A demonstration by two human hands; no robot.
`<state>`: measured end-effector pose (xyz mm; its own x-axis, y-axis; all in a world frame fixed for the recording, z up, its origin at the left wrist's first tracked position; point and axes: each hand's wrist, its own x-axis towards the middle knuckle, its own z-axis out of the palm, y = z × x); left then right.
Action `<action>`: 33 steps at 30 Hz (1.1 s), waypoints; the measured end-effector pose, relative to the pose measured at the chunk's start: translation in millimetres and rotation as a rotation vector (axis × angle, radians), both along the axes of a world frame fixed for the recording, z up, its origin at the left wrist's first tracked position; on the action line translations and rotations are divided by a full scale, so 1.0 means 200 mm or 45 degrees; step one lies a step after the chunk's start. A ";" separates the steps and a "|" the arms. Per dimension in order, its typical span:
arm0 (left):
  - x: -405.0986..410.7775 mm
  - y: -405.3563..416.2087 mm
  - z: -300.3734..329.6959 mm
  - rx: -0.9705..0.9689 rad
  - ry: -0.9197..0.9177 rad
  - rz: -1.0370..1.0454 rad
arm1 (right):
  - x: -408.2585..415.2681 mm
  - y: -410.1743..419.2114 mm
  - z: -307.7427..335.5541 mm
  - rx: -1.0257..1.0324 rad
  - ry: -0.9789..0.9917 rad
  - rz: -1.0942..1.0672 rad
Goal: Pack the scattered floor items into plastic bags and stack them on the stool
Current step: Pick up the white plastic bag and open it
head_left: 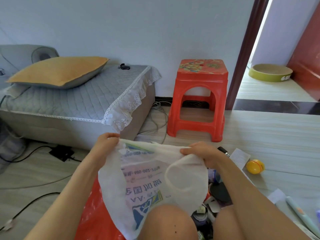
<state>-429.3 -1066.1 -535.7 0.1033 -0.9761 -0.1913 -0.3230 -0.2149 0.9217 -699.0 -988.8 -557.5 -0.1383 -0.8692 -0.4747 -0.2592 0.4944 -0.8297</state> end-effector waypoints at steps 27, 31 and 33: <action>-0.12 0.10 -0.06 -0.144 -0.037 -0.395 | -0.06 0.00 0.00 -0.279 0.329 -0.098; -0.10 0.14 -0.04 0.075 0.110 -0.483 | -0.01 -0.03 -0.01 -0.263 0.021 -0.306; -0.08 0.16 -0.05 0.187 0.158 -0.592 | 0.00 -0.04 -0.02 -0.316 -0.097 -0.417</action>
